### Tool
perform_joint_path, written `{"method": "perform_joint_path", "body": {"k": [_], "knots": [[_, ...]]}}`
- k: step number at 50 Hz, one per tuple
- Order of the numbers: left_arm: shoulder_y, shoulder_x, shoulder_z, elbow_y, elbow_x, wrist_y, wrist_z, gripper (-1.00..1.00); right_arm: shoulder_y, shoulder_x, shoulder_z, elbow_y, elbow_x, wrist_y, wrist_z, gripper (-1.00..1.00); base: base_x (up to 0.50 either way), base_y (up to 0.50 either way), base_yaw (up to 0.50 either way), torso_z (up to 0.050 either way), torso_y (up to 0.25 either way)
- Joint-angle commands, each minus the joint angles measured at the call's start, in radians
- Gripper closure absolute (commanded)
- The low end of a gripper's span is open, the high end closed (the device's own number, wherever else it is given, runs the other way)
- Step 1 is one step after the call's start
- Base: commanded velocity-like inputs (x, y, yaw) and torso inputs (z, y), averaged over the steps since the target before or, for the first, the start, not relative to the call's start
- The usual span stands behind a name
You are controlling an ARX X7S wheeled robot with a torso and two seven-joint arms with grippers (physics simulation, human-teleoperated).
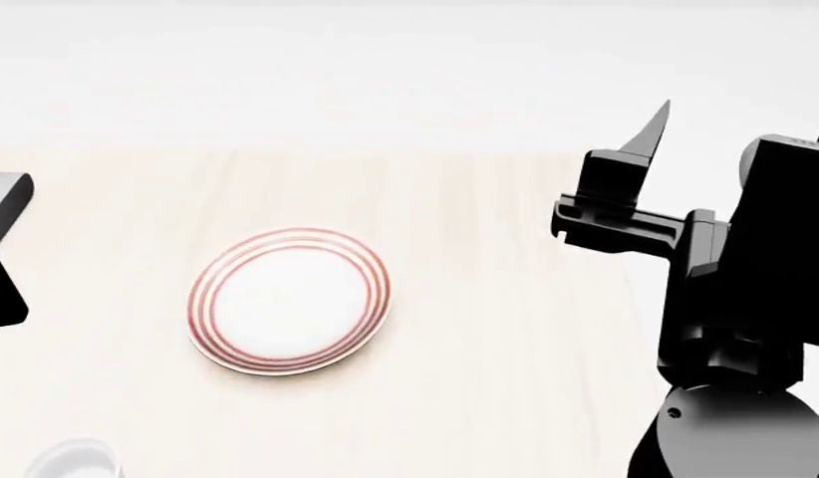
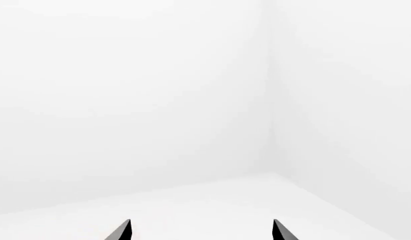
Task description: Pick the akita bowl next to the ramekin and place it on the plate.
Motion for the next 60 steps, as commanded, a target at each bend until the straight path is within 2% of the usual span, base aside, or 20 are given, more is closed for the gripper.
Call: {"method": "perform_joint_path", "body": {"k": [1, 11, 18, 24, 27, 30, 33, 37, 43, 52, 60], "knots": [[-0.016, 0.017, -0.029, 0.002, -0.018, -0.009, -0.002, -1.0, -0.009, -0.016, 0.024, -0.008, -0.016, -0.002, -0.021, -1.0, 0.37, 0.0, 0.0, 0.0, 0.0], [-0.004, 0.006, 0.002, 0.016, 0.02, 0.019, 0.036, -1.0, -0.005, -0.012, 0.012, -0.004, -0.017, 0.005, -0.017, -1.0, 0.22, 0.0, 0.0, 0.0, 0.0], [-0.128, -0.009, 0.053, -0.027, 0.019, -0.024, 0.014, -1.0, -0.005, -0.01, 0.009, -0.002, -0.016, 0.006, -0.014, -1.0, 0.0, 0.0, 0.0, 0.0, 0.0], [-0.407, -0.003, 0.138, -0.206, 0.026, -0.106, -0.007, -1.0, -0.003, -0.009, 0.012, -0.009, -0.01, 0.014, -0.01, -1.0, 0.0, 0.0, 0.0, 0.0, 0.0], [-0.565, 0.008, 0.2, -0.361, 0.085, -0.11, 0.017, -1.0, -0.003, -0.009, 0.011, -0.003, -0.01, 0.009, -0.011, -1.0, 0.0, 0.0, 0.0, 0.0, 0.0], [-0.644, 0.016, 0.245, -0.465, 0.144, -0.08, 0.047, -1.0, -0.004, -0.008, 0.01, -0.003, -0.01, 0.007, -0.01, -1.0, 0.0, 0.0, 0.0, 0.0, 0.0], [-0.716, 0.074, 0.197, -0.622, 0.187, 0.044, 0.079, -1.0, -0.004, -0.009, 0.011, -0.002, -0.005, 0.006, -0.013, -1.0, 0.0, 0.0, 0.0, 0.0, 0.0], [-0.813, 0.07, 0.299, -0.771, 0.269, 0.056, 0.142, -1.0, -0.004, -0.009, 0.013, 0.001, -0.003, 0.004, -0.012, -1.0, 0.0, 0.0, 0.0, 0.0, 0.0], [-0.911, 0.101, 0.371, -0.972, 0.35, 0.097, 0.186, -1.0, -0.001, -0.008, 0.013, 0.002, -0.001, 0.008, -0.008, -1.0, 0.0, 0.0, 0.0, 0.0, 0.0], [-0.922, 0.125, 0.341, -1.119, 0.375, 0.125, 0.143, -1.0, -0.004, -0.006, 0.011, 0.003, 0.001, 0.007, -0.005, -1.0, 0.0, 0.0, 0.0, 0.0, 0.0], [-0.878, 0.114, 0.263, -1.156, 0.356, 0.082, 0.025, -1.0, -0.005, -0.005, 0.009, 0.009, 0.002, 0.001, -0.005, -1.0, 0.0, 0.0, 0.0, 0.0, 0.0]]}}
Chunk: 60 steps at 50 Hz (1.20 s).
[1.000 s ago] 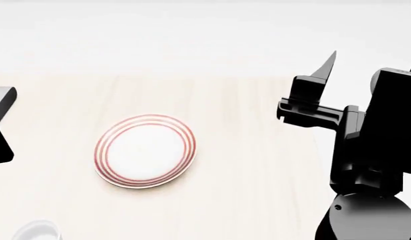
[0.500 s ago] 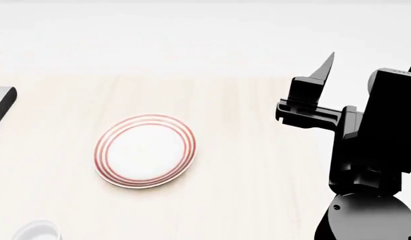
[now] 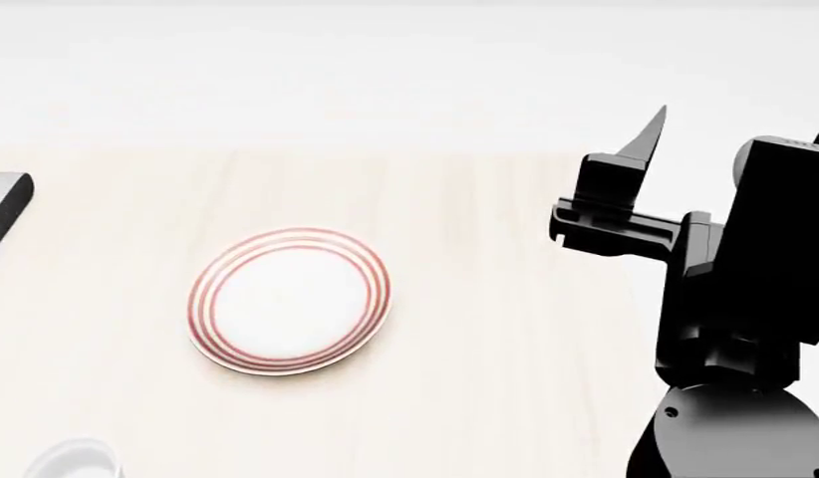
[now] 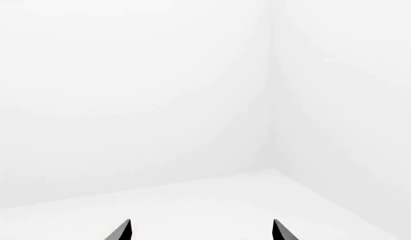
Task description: Pick the akita bowl next to the ramekin and place it on the plate.
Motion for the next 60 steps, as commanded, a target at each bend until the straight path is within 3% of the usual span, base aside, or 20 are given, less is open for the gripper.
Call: {"method": "perform_joint_path", "body": {"k": [1, 13, 60], "knots": [[0.005, 0.033, -0.084, -0.133, 0.027, 0.004, -0.067, -1.0, -0.008, -0.018, 0.021, -0.001, -0.019, -0.004, -0.022, -1.0, 0.0, 0.0, 0.0, 0.0, 0.0], [0.092, 0.034, -0.188, -0.078, -0.032, -0.087, -0.234, -1.0, -0.01, -0.019, 0.024, -0.001, -0.014, -0.009, -0.016, -1.0, 0.0, 0.0, 0.0, 0.0, 0.0], [0.278, 0.059, -0.353, 0.033, -0.143, -0.162, -0.411, -1.0, -0.009, -0.011, 0.02, 0.006, -0.001, -0.018, -0.002, -1.0, 0.0, 0.0, 0.0, 0.0, 0.0]]}}
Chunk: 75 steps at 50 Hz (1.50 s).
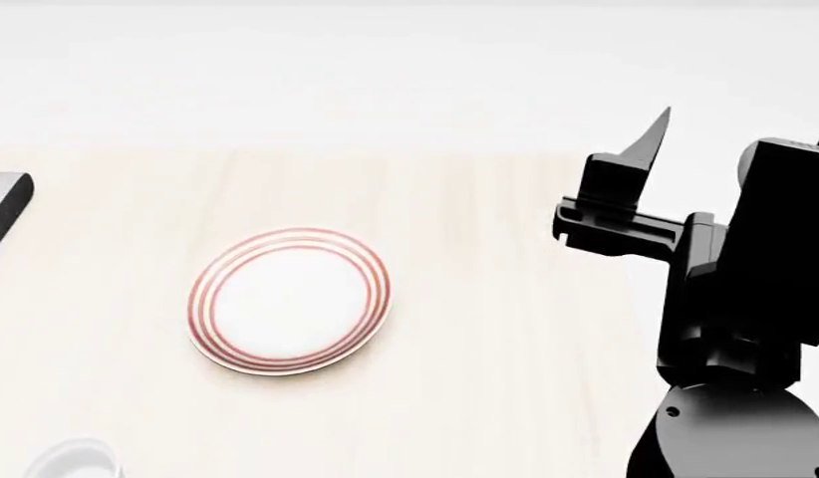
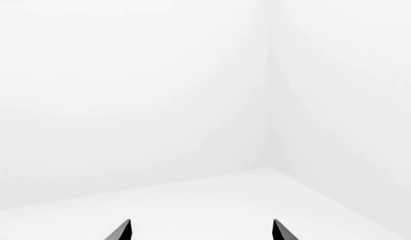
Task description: Pick the akita bowl next to the ramekin and place it on the plate.
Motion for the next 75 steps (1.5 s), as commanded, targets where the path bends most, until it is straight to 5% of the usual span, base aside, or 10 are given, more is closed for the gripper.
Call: {"method": "perform_joint_path", "body": {"k": [1, 35, 75], "knots": [[0.054, 0.026, -0.072, 0.048, -0.02, -0.014, -0.022, -1.0, -0.005, -0.017, 0.021, -0.008, -0.018, 0.002, -0.02, -1.0, 0.0, 0.0, 0.0, 0.0, 0.0], [0.133, -0.008, -0.157, 0.161, -0.093, -0.082, -0.125, -1.0, 0.002, -0.01, 0.024, -0.026, 0.004, 0.026, 0.0, -1.0, 0.0, 0.0, 0.0, 0.0, 0.0], [0.211, -0.054, -0.104, 0.144, -0.069, -0.032, -0.037, -1.0, -0.001, -0.002, 0.015, -0.013, 0.008, 0.006, 0.004, -1.0, 0.0, 0.0, 0.0, 0.0, 0.0]]}}
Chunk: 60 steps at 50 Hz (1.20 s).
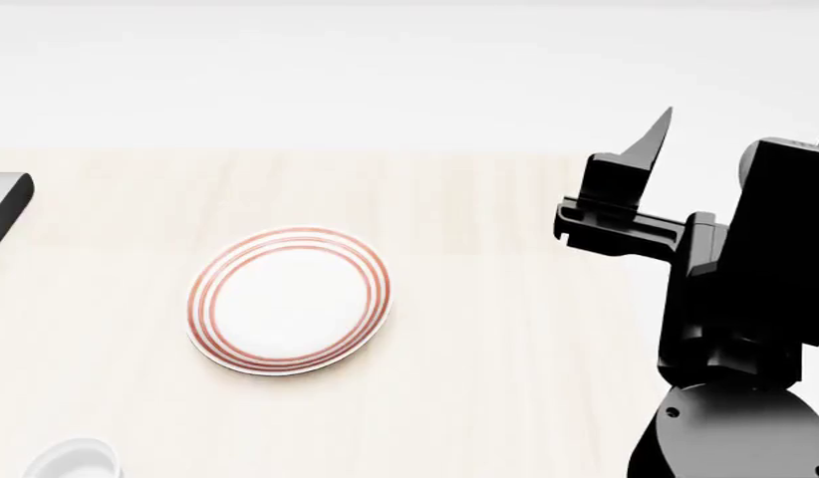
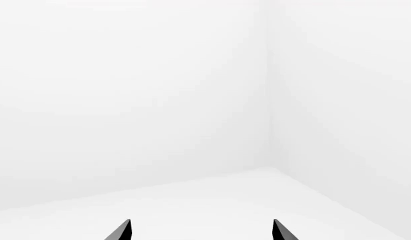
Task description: Pick the akita bowl next to the ramekin and place it on the plate.
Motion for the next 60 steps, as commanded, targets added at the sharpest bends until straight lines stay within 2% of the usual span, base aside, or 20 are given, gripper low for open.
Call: {"method": "perform_joint_path", "body": {"k": [1, 8, 34, 48, 60], "knots": [[0.039, 0.019, -0.023, 0.012, 0.01, 0.014, 0.036, -1.0, -0.005, -0.017, 0.022, -0.01, -0.016, 0.005, -0.02, -1.0, 0.0, 0.0, 0.0, 0.0, 0.0], [0.081, 0.016, -0.029, 0.025, 0.006, 0.025, 0.046, -1.0, -0.007, -0.016, 0.02, -0.004, -0.017, -0.003, -0.021, -1.0, 0.0, 0.0, 0.0, 0.0, 0.0], [0.101, -0.011, -0.003, 0.057, 0.01, 0.047, 0.087, -1.0, -0.004, -0.01, 0.021, -0.015, -0.001, 0.01, -0.009, -1.0, 0.0, 0.0, 0.0, 0.0, 0.0], [0.098, -0.009, -0.004, 0.059, 0.01, 0.069, 0.094, -1.0, -0.005, -0.01, 0.017, -0.005, -0.002, 0.0, -0.008, -1.0, 0.0, 0.0, 0.0, 0.004, -0.213], [0.098, -0.006, -0.01, 0.06, 0.009, 0.078, 0.083, -1.0, -0.001, -0.008, 0.02, -0.012, 0.008, 0.01, -0.001, -1.0, 0.0, 0.0, 0.0, 0.001, -0.014]]}}
